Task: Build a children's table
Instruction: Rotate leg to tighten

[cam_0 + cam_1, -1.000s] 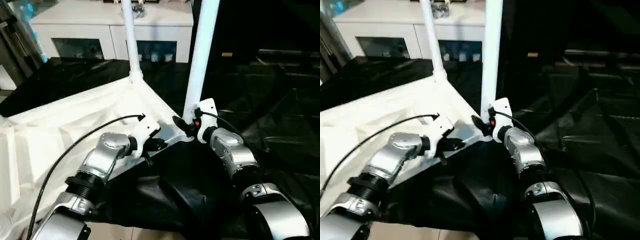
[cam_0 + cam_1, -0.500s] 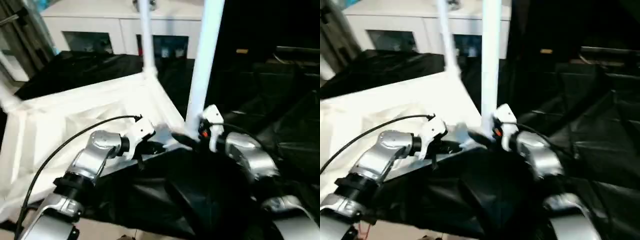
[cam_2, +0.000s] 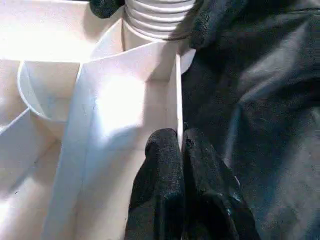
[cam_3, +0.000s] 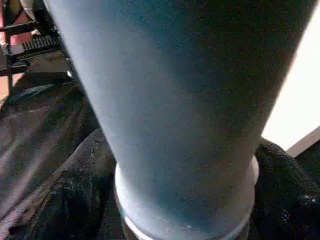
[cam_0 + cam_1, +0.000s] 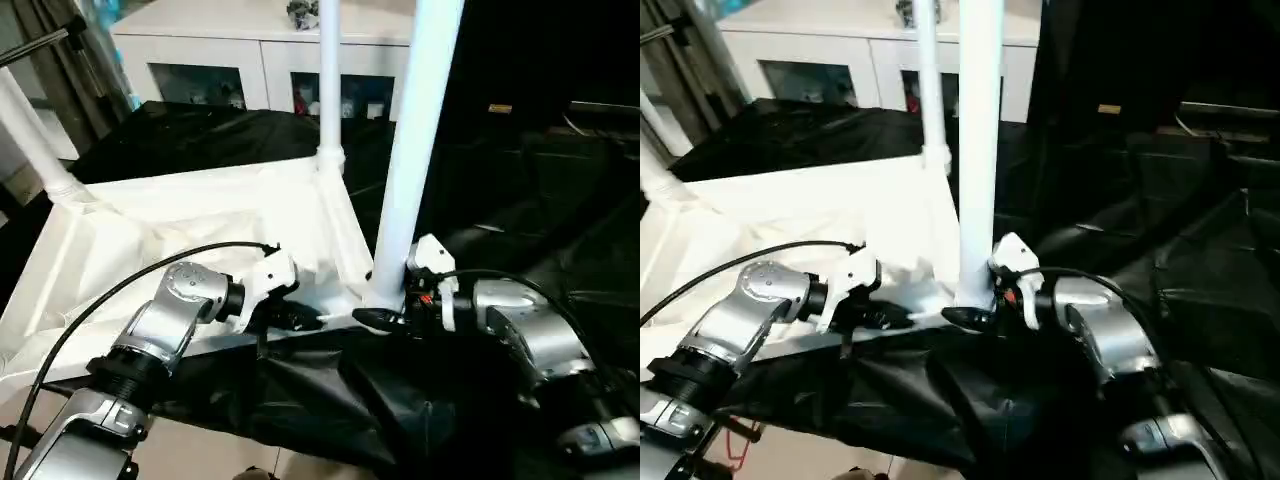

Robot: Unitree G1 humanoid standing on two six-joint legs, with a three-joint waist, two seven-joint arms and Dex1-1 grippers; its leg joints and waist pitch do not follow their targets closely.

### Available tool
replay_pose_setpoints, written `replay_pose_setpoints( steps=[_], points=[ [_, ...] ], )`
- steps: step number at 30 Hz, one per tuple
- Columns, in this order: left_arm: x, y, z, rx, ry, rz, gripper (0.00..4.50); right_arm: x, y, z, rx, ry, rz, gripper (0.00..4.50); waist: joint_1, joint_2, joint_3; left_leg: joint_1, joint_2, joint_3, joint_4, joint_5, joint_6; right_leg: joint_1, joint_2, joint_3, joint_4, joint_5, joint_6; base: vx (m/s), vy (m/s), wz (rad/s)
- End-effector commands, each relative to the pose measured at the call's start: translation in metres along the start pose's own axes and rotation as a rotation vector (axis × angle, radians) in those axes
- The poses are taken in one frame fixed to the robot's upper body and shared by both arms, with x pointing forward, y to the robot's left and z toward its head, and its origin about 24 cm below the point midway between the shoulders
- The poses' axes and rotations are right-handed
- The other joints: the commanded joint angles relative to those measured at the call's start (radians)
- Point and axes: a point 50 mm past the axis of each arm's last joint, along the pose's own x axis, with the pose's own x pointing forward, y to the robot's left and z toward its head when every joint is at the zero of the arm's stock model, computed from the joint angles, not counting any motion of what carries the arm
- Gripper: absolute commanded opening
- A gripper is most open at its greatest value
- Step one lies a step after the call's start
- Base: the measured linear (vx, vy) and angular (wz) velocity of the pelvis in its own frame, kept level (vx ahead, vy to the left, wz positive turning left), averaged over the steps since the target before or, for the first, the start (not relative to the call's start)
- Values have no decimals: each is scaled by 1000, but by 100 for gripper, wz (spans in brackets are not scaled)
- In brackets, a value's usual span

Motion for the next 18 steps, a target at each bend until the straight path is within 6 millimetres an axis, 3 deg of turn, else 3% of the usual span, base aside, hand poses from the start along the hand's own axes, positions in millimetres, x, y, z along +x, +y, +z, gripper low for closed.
replay_pose_setpoints(
  steps=[1, 10, 16, 18],
  points=[
    [9, -10, 19, 96, -52, -128, 0, 5, 6, 2, -6, 9, 39, 340, -4, -6, -62, 18, 15, 7, -62, -229, 34, 48, -32, 28, -54, -191, -223, 0, 0, 0],
    [9, -10, 17, 96, -46, -134, 0, 7, 13, -3, 14, 27, 65, 283, -2, -10, -68, 15, 14, 7, -54, -179, 52, 51, -32, 26, -44, -127, -238, 0, 0, 0],
    [13, -4, 19, 62, -80, -58, 0, 16, 12, -12, 72, 7, -11, 280, -5, -8, -65, 16, 13, 6, -56, -209, 38, 48, -33, 26, -48, -175, -231, 0, 0, 0],
    [20, 6, 22, 35, -99, 59, 0, 29, 7, -18, 118, 9, -124, 280, -11, -4, -61, 14, 12, 6, -58, -233, 23, 45, -34, 28, -52, -213, -221, 0, 0, 0]
  ],
)
